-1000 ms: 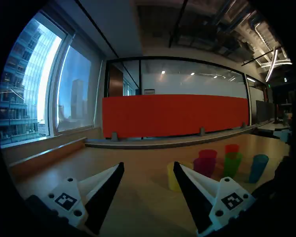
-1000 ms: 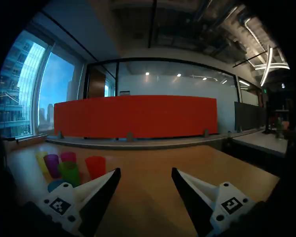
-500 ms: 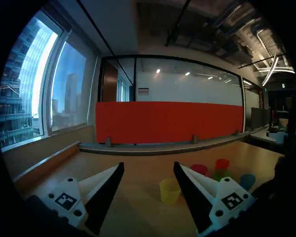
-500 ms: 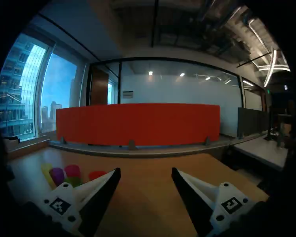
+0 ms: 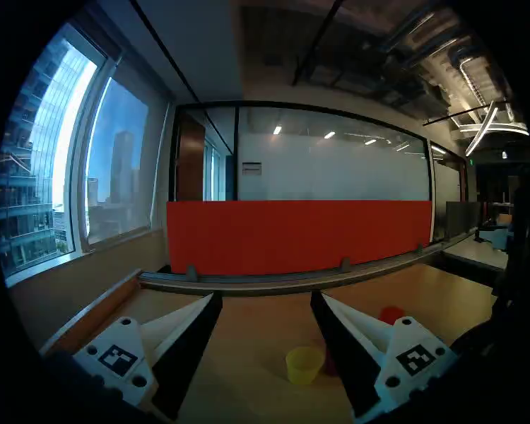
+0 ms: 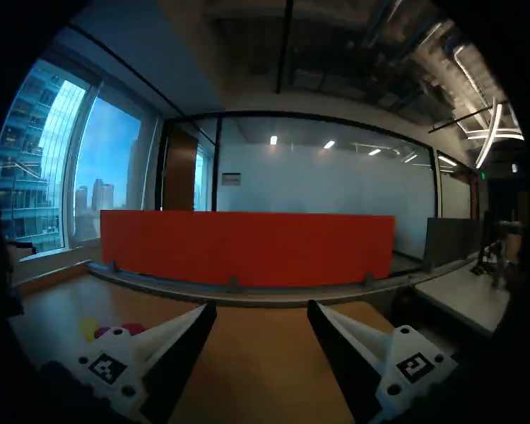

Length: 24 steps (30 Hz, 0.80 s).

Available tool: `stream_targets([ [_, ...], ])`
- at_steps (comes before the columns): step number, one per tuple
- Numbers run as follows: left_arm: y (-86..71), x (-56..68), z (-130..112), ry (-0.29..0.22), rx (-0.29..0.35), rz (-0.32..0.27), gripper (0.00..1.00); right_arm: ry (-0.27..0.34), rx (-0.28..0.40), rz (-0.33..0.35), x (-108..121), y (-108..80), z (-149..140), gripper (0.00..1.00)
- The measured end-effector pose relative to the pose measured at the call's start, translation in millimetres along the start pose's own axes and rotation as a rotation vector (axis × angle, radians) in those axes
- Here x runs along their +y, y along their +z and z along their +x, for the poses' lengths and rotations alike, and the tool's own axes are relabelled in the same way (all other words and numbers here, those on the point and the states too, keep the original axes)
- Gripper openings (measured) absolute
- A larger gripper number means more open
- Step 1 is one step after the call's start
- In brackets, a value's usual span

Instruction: Pour water

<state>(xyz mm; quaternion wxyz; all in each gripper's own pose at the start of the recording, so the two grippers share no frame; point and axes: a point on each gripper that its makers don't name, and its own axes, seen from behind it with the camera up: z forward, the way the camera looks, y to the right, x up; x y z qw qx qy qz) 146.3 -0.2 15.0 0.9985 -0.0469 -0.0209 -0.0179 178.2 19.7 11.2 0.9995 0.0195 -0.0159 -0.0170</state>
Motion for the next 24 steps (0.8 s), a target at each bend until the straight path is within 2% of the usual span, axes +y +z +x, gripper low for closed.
stream_targets([
  [5, 2.0, -0.4, 23.8, 0.005, 0.004, -0.006, 0.93, -0.016, -0.003, -0.003, 2.4, 2.5, 15.5, 1.0],
  [9, 2.6, 0.1, 35.7, 0.002, 0.012, -0.015, 0.93, -0.005, -0.009, 0.01, -0.3, 3.0, 18.8, 1.0],
  [17, 2.8, 12.7, 47.6, -0.01, 0.015, -0.08, 0.93, -0.005, -0.015, 0.089, -18.0, 2.4, 23.6, 1.0],
  [24, 4.7, 27.1, 49.3, -0.008, 0.005, -0.158, 0.93, -0.011, -0.014, 0.205, -40.1, 0.8, 27.6, 1.0],
])
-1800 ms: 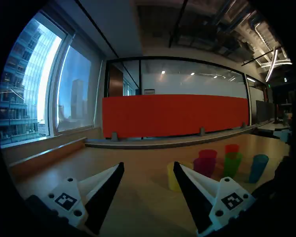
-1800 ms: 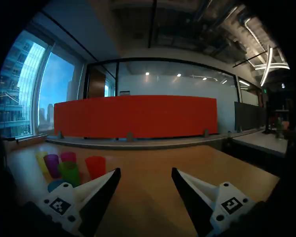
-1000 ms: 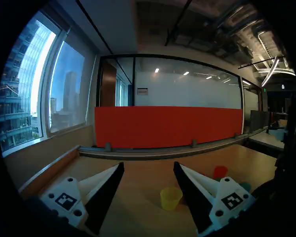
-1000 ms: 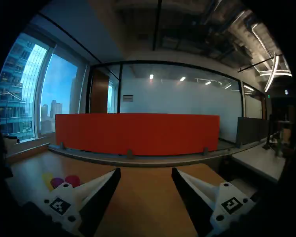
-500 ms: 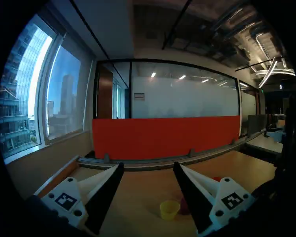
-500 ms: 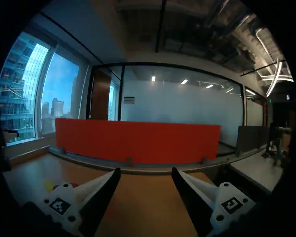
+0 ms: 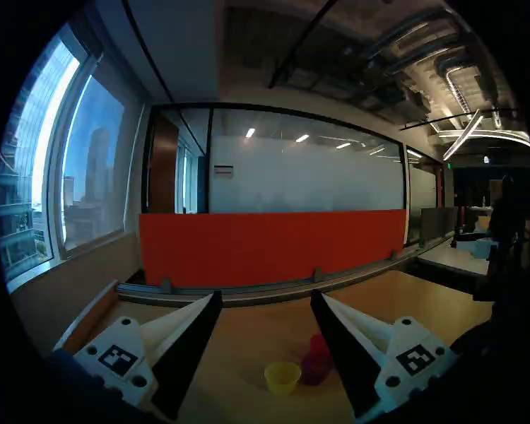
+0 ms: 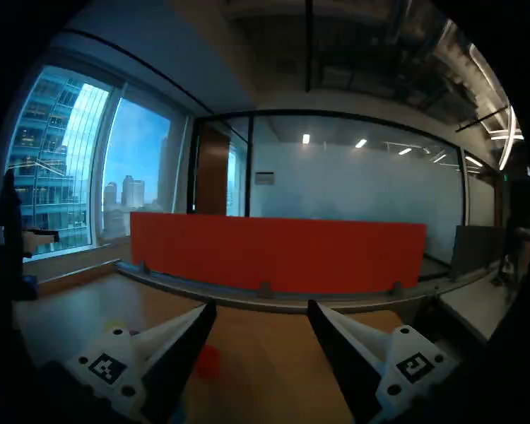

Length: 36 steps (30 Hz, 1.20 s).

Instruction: Pour water

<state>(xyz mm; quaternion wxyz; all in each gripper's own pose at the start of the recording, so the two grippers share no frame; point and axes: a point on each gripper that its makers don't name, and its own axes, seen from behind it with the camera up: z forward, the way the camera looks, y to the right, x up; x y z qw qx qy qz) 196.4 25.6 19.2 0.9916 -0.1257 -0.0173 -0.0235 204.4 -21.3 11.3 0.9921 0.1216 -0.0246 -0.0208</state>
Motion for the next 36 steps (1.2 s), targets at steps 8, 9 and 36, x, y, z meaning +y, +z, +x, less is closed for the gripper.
stream_targets([
  [8, 5.7, 21.1, 6.9, -0.002, 0.007, -0.103, 0.93, -0.014, 0.013, 0.137, -31.0, -6.0, 8.0, 1.0],
  [9, 6.2, 24.1, 7.3, -0.002, 0.007, -0.115, 0.93, -0.013, 0.015, 0.149, -33.7, -6.8, 9.7, 1.0],
  [36, 8.9, 75.0, -9.8, 0.016, -0.067, -0.375, 0.93, -0.062, -0.11, 0.351, -72.7, -15.5, -16.0, 1.0],
])
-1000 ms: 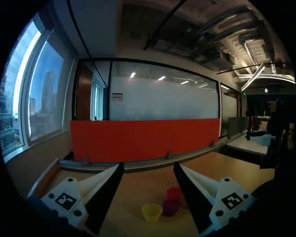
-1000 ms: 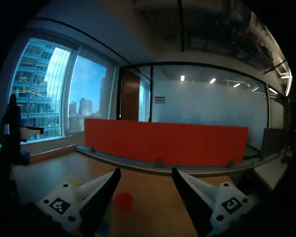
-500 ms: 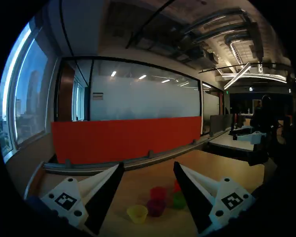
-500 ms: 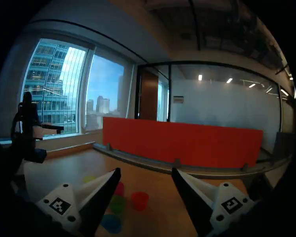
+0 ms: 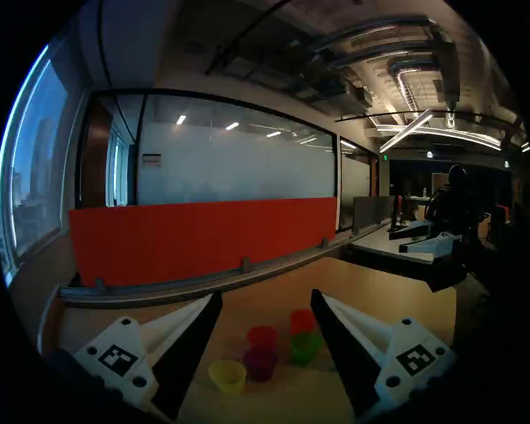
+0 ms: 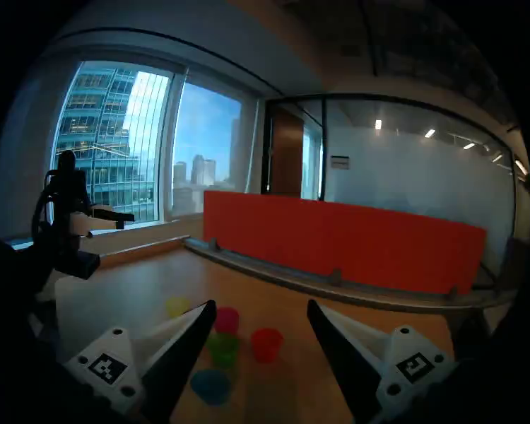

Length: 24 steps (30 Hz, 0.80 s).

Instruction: Pour water

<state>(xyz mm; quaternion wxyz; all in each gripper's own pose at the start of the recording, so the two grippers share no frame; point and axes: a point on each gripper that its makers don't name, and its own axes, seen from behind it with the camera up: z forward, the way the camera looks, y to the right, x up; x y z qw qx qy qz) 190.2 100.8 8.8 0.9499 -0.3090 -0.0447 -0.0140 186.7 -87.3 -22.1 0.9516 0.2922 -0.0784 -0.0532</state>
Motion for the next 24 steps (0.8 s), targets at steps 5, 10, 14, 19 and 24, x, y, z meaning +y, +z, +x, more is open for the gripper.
stream_targets([
  [5, 4.2, 1.9, -10.9, 0.002, -0.027, -0.021, 0.93, -0.008, -0.036, 0.031, -5.6, 1.7, -10.6, 1.0],
  [10, 7.4, 5.4, -22.3, 0.0, -0.052, -0.039, 0.93, -0.022, -0.072, 0.049, -8.3, 3.3, -23.5, 1.0],
  [14, 10.1, 6.6, -30.5, 0.001, -0.07, -0.046, 0.93, -0.027, -0.096, 0.06, -9.8, 5.1, -32.6, 1.0],
  [19, 13.7, 6.4, -41.2, 0.006, -0.09, -0.052, 0.93, -0.018, -0.124, 0.079, -12.5, 7.2, -41.9, 1.0],
  [24, 16.5, 4.9, -51.7, 0.004, -0.109, -0.054, 0.93, -0.017, -0.144, 0.088, -12.2, 8.8, -50.3, 1.0],
])
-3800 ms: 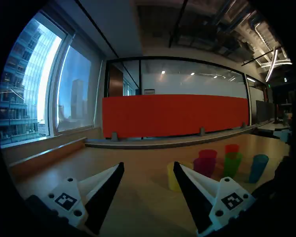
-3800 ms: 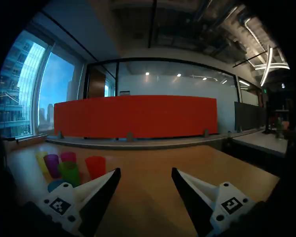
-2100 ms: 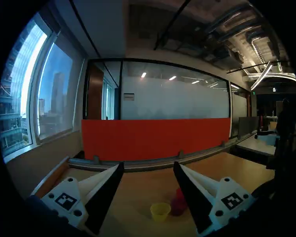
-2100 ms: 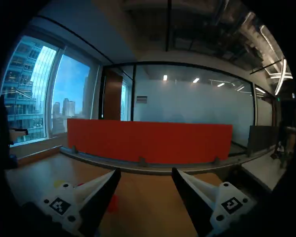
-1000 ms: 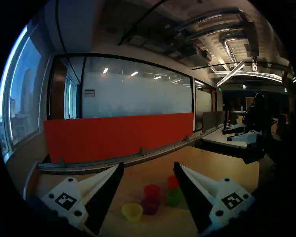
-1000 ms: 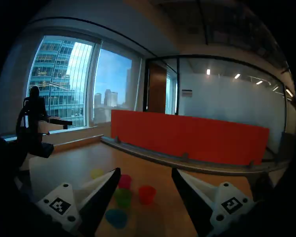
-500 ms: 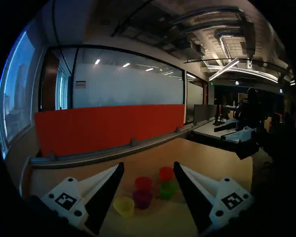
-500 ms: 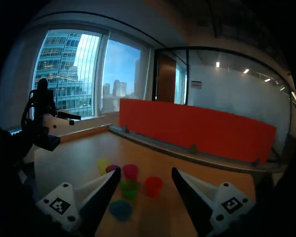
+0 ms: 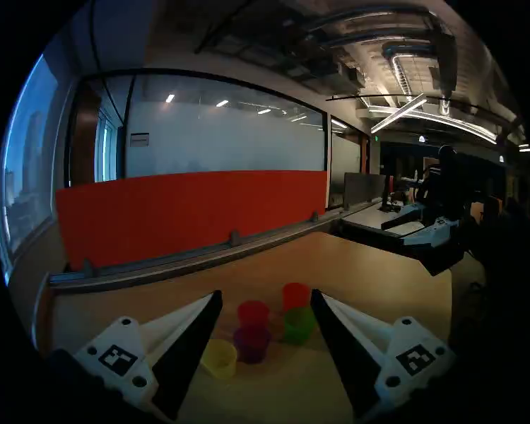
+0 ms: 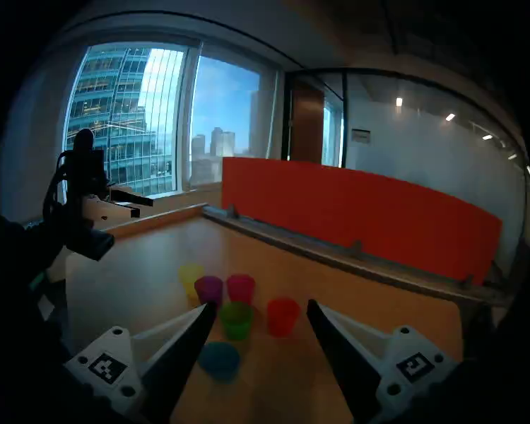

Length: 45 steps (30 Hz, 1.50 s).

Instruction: Pour water

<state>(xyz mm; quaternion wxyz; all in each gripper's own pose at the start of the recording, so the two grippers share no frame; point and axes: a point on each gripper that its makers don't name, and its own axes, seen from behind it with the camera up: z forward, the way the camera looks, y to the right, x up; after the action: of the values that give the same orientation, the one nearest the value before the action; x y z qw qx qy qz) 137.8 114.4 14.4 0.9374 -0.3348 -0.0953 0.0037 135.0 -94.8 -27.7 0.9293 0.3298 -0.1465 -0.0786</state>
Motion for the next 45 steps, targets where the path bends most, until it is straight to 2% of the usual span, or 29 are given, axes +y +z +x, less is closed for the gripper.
stream_targets([
  [8, 5.7, -3.7, -15.9, 0.007, -0.017, 0.013, 0.93, -0.006, -0.032, 0.022, -5.2, 4.1, -15.5, 1.0],
  [17, 13.2, 0.1, -35.6, 0.01, -0.04, 0.01, 0.93, -0.005, -0.074, 0.053, -15.2, 10.1, -36.3, 1.0],
  [23, 18.3, 0.1, -45.7, 0.031, -0.054, 0.022, 0.93, -0.007, -0.085, 0.068, -19.8, 11.9, -45.3, 1.0],
  [45, 41.0, 25.4, -90.5, 0.047, -0.132, -0.045, 0.93, 0.019, -0.143, 0.108, -31.7, 23.2, -90.9, 1.0],
])
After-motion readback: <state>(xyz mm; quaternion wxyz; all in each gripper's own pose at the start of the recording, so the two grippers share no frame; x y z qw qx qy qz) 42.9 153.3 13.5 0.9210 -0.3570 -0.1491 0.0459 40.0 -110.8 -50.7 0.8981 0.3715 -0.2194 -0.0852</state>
